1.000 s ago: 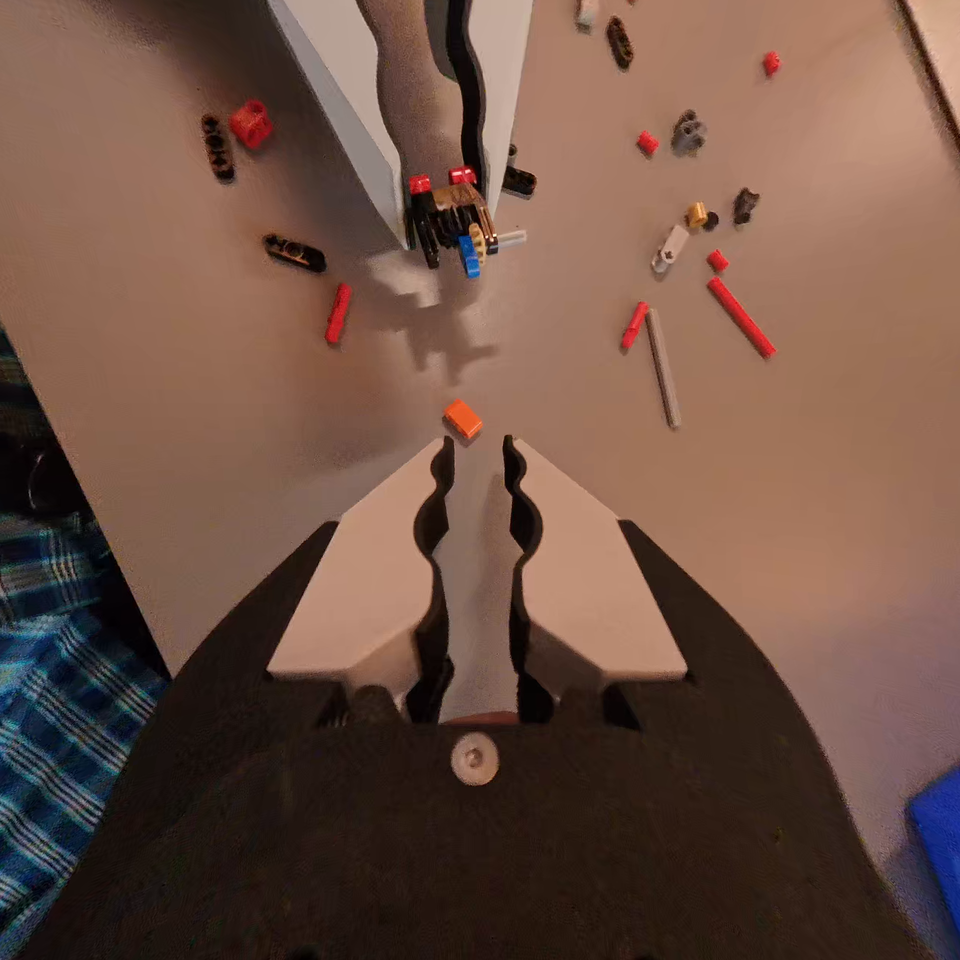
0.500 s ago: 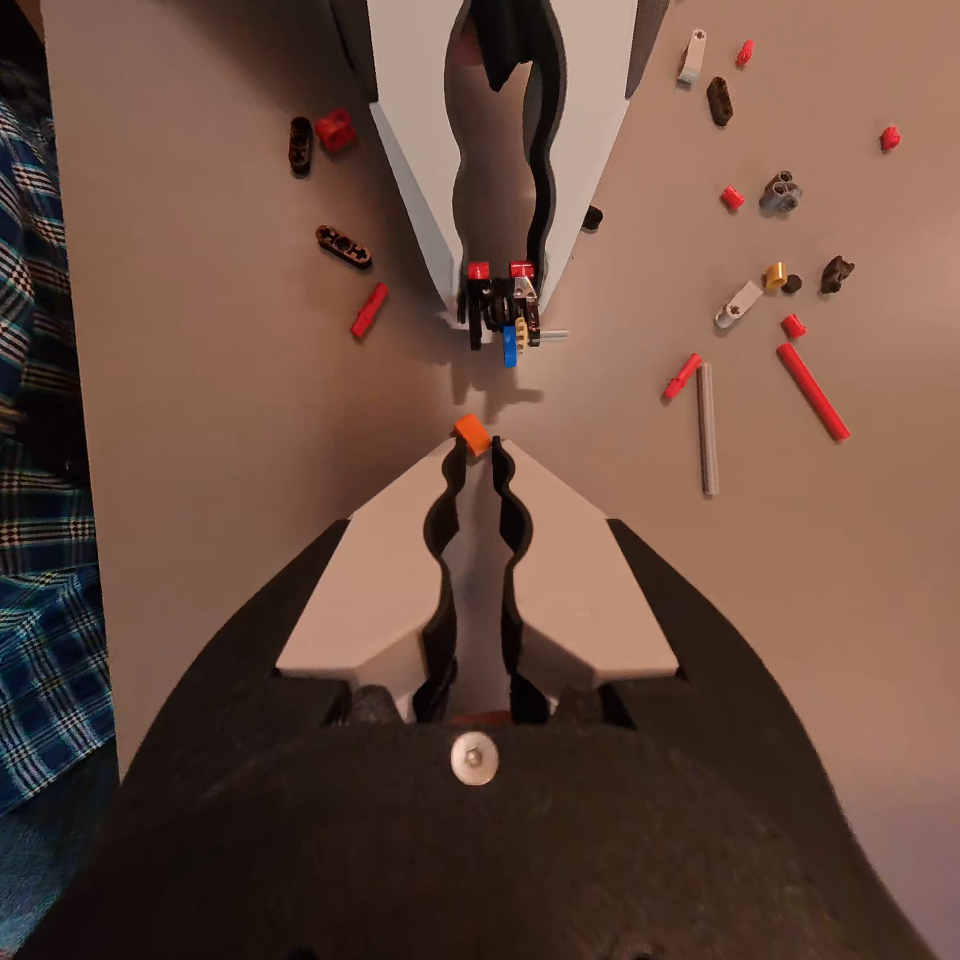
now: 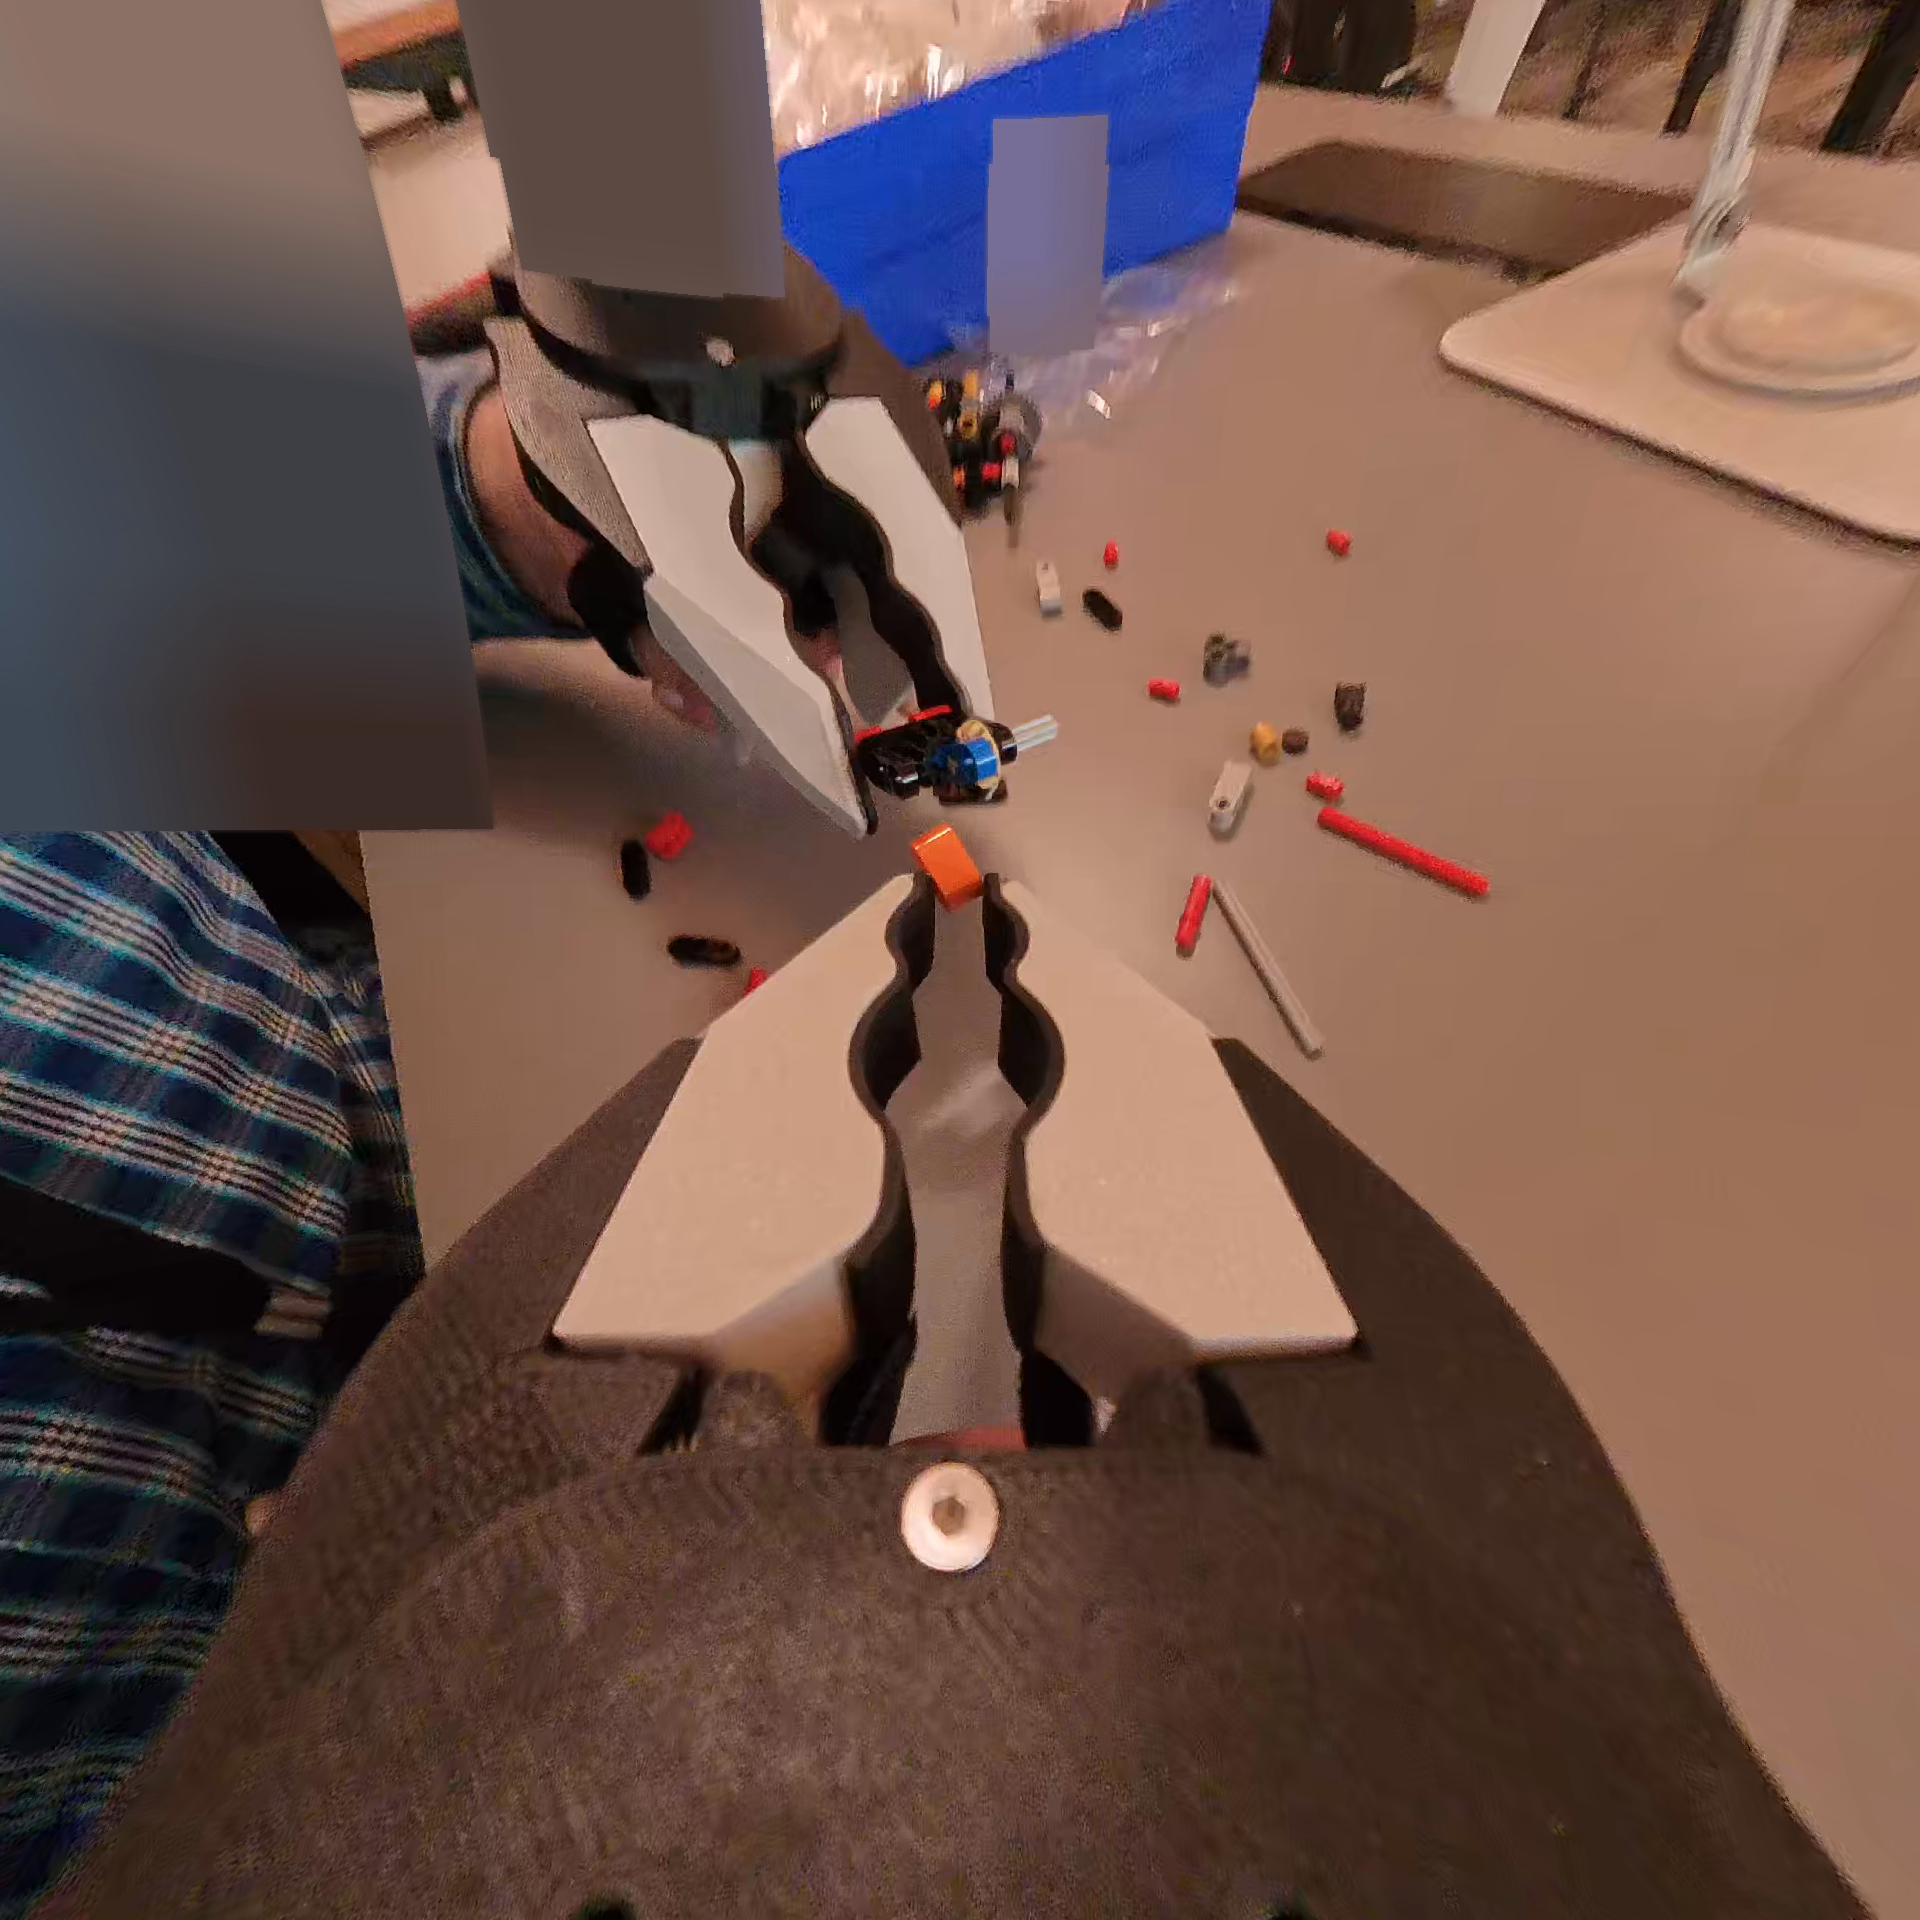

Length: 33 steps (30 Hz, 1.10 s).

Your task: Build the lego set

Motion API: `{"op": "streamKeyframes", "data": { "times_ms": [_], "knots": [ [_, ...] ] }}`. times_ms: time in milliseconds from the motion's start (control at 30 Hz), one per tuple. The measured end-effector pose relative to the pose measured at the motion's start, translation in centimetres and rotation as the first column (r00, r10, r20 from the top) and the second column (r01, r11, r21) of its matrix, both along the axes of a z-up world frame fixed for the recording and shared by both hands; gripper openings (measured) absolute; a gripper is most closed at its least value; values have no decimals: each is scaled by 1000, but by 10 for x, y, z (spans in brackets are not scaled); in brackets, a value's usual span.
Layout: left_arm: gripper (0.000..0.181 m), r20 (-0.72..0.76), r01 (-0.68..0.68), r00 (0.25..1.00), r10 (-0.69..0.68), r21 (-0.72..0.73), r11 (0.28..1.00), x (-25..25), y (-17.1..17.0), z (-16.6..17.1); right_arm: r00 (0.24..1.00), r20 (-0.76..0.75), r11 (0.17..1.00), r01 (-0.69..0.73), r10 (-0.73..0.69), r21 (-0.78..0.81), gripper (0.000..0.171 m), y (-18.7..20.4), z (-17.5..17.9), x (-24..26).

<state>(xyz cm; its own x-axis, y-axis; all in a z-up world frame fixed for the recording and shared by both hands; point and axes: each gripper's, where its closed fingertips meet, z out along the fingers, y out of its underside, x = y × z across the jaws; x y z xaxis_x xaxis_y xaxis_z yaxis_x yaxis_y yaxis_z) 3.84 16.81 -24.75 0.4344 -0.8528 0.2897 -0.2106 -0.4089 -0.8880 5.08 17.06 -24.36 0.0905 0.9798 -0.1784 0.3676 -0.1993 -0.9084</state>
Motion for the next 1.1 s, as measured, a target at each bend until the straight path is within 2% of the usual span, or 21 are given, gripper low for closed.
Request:
{"op": "streamKeyframes", "data": {
  "times_ms": [300, 700, 1100],
  "knots": [
    [25, 143, -40, 989, 33, 43, 998, 3, -2, 32, 994, -106, 999, 11, -16, -43, 6, 3, 43, -4],
    [25, 207, -78, 977, 53, 117, 990, 4, -6, 48, 995, -99, 996, -1, -8, -94, 6, -7, 58, -9],
    [25, 361, -79, 932, -4, 215, 974, -1, -7, 80, 997, -74, 999, -8, 5, -39, 7, -10, 91, -19]
  ]
}}
